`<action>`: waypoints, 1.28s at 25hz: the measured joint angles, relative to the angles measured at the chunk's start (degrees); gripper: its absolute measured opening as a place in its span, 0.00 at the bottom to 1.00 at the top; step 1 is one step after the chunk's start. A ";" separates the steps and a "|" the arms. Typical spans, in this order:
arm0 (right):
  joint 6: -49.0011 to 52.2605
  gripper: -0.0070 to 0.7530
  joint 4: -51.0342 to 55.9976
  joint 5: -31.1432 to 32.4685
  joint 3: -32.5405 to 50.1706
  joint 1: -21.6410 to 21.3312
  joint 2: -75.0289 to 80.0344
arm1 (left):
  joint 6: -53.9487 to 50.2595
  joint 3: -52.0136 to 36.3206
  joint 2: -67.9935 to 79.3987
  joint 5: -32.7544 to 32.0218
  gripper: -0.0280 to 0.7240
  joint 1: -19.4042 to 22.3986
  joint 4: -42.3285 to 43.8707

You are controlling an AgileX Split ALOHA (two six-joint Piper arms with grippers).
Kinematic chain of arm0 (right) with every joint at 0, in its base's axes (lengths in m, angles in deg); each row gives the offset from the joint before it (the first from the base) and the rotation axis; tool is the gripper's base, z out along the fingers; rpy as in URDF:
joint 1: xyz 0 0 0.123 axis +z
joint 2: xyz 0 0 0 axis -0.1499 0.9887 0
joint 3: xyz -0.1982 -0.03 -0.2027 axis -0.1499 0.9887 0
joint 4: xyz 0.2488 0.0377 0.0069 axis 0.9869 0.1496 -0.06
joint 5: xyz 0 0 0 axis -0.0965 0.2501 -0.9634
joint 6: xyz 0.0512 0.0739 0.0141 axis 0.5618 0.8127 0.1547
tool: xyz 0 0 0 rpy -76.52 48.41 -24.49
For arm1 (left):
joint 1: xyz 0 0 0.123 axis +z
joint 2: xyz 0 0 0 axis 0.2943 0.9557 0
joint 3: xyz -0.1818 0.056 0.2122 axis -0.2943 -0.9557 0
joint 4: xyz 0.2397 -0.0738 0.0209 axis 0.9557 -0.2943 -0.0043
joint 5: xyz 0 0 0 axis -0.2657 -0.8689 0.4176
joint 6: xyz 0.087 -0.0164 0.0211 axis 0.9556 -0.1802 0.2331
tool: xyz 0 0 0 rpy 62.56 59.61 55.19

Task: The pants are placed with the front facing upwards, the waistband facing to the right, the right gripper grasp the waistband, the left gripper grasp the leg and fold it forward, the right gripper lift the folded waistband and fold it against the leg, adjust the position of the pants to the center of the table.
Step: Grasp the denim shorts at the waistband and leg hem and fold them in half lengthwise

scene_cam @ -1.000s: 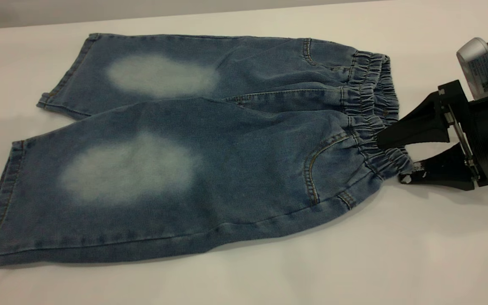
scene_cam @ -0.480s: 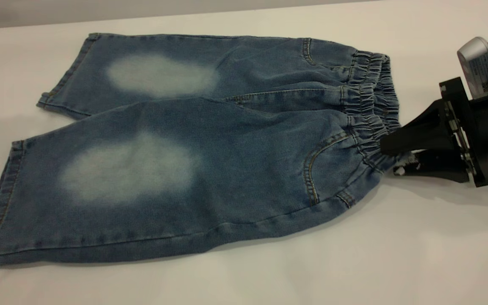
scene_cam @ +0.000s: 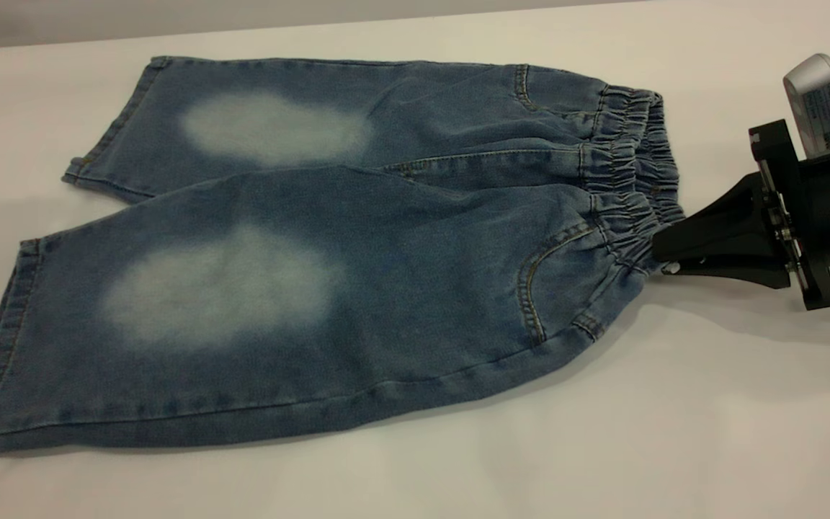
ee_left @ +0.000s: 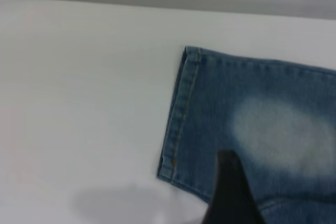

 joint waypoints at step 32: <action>2.08 0.05 -4.86 -3.66 -1.73 -0.11 -7.97 | 0.11 -18.09 1.74 -20.17 0.59 -7.36 5.55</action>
